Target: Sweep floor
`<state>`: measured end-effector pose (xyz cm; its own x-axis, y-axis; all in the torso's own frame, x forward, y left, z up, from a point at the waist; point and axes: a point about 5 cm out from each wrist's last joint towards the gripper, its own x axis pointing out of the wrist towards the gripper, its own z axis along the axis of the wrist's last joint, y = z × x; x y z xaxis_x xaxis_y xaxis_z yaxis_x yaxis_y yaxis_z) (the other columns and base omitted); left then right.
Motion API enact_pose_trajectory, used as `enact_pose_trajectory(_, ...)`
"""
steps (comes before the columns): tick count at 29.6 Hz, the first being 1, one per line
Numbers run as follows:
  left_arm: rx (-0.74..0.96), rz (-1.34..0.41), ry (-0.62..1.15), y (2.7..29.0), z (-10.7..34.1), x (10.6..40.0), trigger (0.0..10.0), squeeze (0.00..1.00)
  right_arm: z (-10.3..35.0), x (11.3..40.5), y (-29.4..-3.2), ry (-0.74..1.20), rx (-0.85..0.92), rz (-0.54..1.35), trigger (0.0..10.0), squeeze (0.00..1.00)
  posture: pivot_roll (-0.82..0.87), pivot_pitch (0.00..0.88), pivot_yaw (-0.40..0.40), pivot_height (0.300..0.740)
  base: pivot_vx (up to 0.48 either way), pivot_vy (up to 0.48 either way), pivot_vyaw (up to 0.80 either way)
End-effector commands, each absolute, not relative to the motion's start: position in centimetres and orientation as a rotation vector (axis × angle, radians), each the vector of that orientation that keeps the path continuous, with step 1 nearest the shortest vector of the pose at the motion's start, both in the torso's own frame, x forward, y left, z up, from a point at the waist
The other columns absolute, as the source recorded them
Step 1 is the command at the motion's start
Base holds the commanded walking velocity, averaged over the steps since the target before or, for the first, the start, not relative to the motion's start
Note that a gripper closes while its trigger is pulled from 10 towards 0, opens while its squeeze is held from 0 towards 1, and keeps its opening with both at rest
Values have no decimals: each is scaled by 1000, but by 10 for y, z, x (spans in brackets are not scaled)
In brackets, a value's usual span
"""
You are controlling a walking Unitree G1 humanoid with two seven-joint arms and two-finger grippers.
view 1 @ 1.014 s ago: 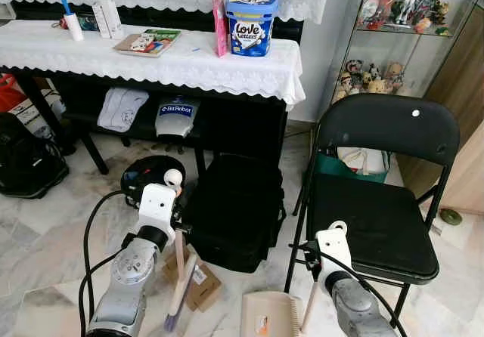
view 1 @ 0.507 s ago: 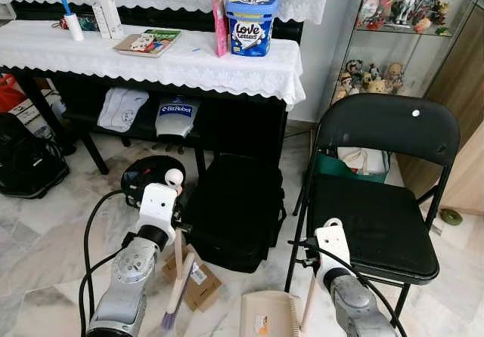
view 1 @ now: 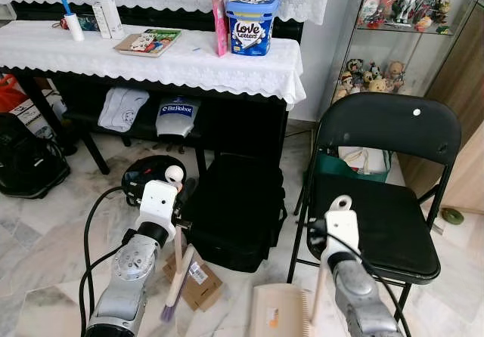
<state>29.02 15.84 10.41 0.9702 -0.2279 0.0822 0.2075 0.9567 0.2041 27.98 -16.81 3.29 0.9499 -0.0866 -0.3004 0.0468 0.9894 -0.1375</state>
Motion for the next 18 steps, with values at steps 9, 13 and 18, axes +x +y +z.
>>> enact_pose_trajectory(9, 221, -213, -142, 161, 113, 294, 10000, 0, 33, 283, -166, 275, -104, -85, 10000, 0, 61, 0, 16, 740, 0, 111, 0)
enact_pose_trajectory(13, 222, -206, -148, 162, 114, 295, 10000, 0, 34, 283, -165, 262, -94, -83, 10000, 0, 59, 0, 17, 740, 0, 331, 0)
enact_pose_trajectory(18, 218, -193, -158, 163, 116, 295, 10000, 0, 33, 284, -164, 256, -93, -76, 10000, 0, 59, 0, 17, 740, 0, 338, 0)
